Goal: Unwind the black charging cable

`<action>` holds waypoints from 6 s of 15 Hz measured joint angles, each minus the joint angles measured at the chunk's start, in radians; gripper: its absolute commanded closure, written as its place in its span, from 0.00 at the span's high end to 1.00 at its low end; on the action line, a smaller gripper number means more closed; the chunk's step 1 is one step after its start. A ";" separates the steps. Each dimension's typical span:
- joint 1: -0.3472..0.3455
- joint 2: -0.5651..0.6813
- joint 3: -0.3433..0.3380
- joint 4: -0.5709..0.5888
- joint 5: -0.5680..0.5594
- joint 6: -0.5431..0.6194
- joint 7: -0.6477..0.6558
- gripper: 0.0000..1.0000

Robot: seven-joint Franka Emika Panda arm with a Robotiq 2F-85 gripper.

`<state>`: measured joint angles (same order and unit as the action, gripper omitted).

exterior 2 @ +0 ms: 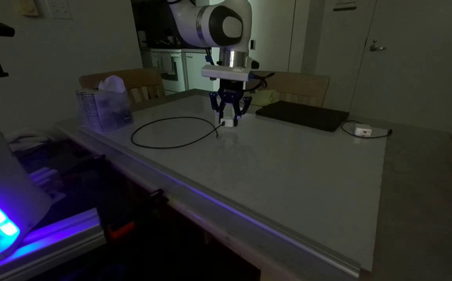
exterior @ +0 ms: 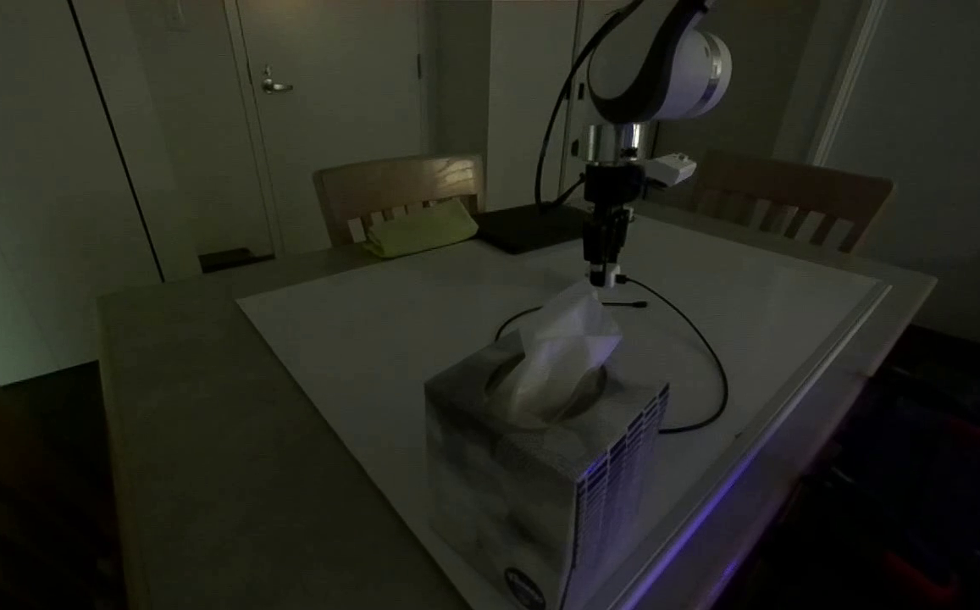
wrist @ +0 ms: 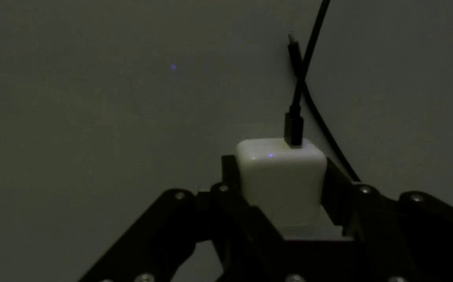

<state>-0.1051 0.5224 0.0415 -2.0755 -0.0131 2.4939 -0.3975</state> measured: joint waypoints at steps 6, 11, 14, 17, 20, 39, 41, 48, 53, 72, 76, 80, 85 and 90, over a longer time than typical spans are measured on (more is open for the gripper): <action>0.015 0.004 -0.037 0.003 -0.046 -0.003 0.147 0.27; 0.031 0.004 -0.121 0.005 -0.059 -0.030 0.356 0.27; 0.030 0.004 -0.165 0.005 -0.048 -0.045 0.477 0.27; 0.016 0.005 -0.195 0.005 0.006 -0.047 0.565 0.27; 0.000 0.004 -0.216 0.005 0.068 -0.046 0.641 0.27; -0.224 0.013 -0.267 0.180 0.108 -0.256 0.306 0.27; -0.247 0.016 -0.267 0.206 0.112 -0.282 0.285 0.27; -0.288 0.084 -0.253 0.223 0.192 -0.321 0.284 0.27; -0.291 0.122 -0.267 0.200 0.201 -0.259 0.379 0.27; -0.276 0.045 -0.304 -0.032 0.346 0.144 0.695 0.41; -0.268 0.033 -0.304 -0.054 0.346 0.152 0.706 0.63; -0.261 0.032 -0.305 -0.072 0.346 0.156 0.711 0.92; -0.241 0.024 -0.318 -0.092 0.340 0.166 0.725 1.00; -0.160 -0.050 -0.386 -0.137 0.268 0.163 0.788 1.00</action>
<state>-0.2655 0.4719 -0.3450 -2.2122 0.2549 2.6573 0.3900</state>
